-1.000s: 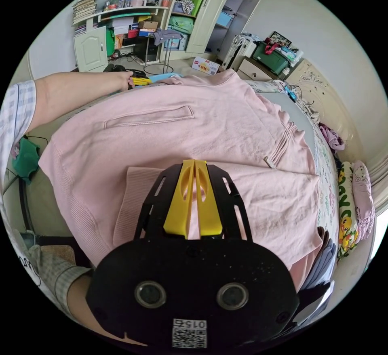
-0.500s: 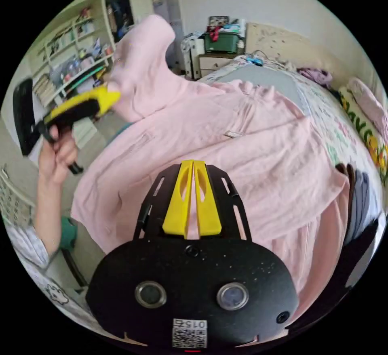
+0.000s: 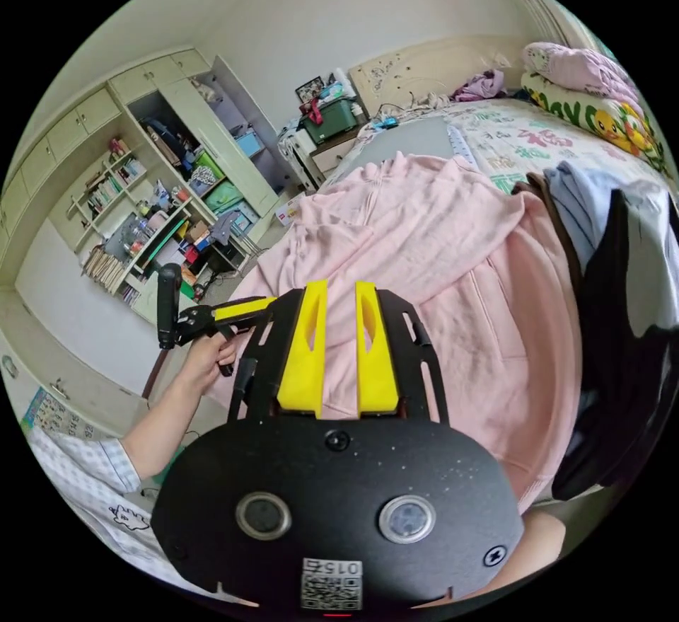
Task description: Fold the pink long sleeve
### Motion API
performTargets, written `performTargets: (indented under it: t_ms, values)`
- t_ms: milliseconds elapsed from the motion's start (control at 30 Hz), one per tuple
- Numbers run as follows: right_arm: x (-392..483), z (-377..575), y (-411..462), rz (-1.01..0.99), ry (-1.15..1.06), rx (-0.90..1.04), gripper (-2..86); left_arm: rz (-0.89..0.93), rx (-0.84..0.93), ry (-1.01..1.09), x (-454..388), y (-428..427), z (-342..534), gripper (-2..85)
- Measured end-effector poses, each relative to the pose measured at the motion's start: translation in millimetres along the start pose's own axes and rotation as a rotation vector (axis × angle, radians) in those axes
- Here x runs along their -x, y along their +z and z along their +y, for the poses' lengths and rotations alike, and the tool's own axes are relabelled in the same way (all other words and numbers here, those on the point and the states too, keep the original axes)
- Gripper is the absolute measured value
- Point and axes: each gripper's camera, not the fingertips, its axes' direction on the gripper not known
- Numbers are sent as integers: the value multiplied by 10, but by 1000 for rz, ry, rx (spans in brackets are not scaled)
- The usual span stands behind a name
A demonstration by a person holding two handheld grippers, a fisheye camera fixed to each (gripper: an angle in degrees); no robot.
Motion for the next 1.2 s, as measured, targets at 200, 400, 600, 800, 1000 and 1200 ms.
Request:
performTargets:
  t_ms: [200, 400, 600, 800, 1000, 1200]
  values:
    - [1479, -779, 1059, 104, -217, 142, 98, -153, -15, 82, -481, 210, 205, 3]
    - [2500, -1473, 2544, 131, -279, 379, 148, -133, -25, 69, -523, 348, 370, 3]
    - [3068, -1724, 3236, 303, -312, 469, 76, -62, -30, 32, -385, 430, 508, 8]
    - [2992, -1860, 1931, 156, -154, 214, 37, -54, -31, 33, -311, 454, 628, 19]
    - [2625, -1323, 489, 70, 59, 28, 30, 66, -158, 15, -36, 149, 834, 82]
    - [2969, -1016, -130, -9, 0, 149, 34, 243, -229, -127, 513, -141, 1093, 104]
